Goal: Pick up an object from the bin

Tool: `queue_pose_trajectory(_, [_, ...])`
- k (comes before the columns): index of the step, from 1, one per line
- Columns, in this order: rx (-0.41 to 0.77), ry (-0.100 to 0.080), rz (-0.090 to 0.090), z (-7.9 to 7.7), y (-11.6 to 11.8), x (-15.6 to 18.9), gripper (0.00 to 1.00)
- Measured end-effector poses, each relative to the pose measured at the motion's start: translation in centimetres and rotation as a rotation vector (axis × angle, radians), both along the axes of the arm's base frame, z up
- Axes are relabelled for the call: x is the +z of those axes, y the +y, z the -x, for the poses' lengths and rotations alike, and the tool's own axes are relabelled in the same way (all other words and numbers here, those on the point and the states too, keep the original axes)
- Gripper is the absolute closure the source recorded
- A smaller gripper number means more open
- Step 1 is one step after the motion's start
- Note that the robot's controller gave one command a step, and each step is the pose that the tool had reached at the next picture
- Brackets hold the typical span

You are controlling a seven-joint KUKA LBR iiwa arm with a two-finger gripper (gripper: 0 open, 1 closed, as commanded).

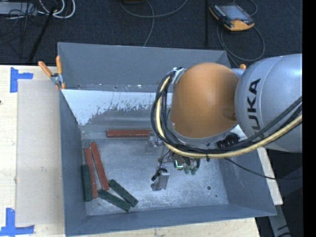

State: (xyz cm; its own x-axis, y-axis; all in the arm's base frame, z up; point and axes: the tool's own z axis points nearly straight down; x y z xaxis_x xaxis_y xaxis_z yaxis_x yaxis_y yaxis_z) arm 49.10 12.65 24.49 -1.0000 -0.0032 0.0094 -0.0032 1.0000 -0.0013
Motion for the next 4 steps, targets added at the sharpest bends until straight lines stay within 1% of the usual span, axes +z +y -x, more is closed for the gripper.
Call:
queue_pose_trajectory(1, [0.297, -0.001, -0.002, 0.7, 1.2, -14.8, 0.0])
queue_pose_trajectory(2, [0.32, -0.012, -0.003, 0.5, 5.1, -17.1, 0.0])
queue_pose_trajectory(3, [0.313, -0.007, -0.003, 0.6, 4.9, -17.1, 1.0])
queue_pose_trajectory(4, [0.371, -0.013, -0.001, 1.2, -0.4, -10.1, 1.0])
